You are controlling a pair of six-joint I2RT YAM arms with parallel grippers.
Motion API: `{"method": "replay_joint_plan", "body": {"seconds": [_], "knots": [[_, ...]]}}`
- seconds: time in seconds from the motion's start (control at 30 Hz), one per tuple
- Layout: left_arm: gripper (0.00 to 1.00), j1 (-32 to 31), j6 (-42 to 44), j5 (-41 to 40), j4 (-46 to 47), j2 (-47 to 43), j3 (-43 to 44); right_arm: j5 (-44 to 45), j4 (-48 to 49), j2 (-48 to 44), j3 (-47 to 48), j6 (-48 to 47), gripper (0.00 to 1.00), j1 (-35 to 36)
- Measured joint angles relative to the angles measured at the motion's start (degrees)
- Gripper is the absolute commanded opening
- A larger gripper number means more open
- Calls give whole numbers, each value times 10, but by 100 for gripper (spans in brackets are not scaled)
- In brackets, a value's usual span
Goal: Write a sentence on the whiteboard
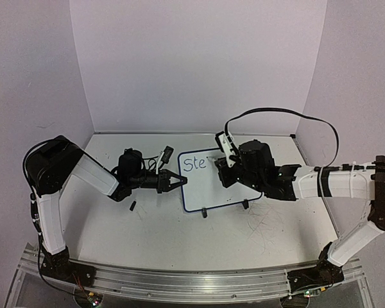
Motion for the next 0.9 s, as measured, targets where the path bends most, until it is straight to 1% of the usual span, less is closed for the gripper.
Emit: {"method": "replay_joint_plan", "body": {"seconds": [0.33,0.9], "knots": [[0,0,0,0,0,0,0,0,-5,0,-8,0,0,6],[0,0,5,0,-4,-1,0,-2,-22,-2,-43,31,0,22]]}}
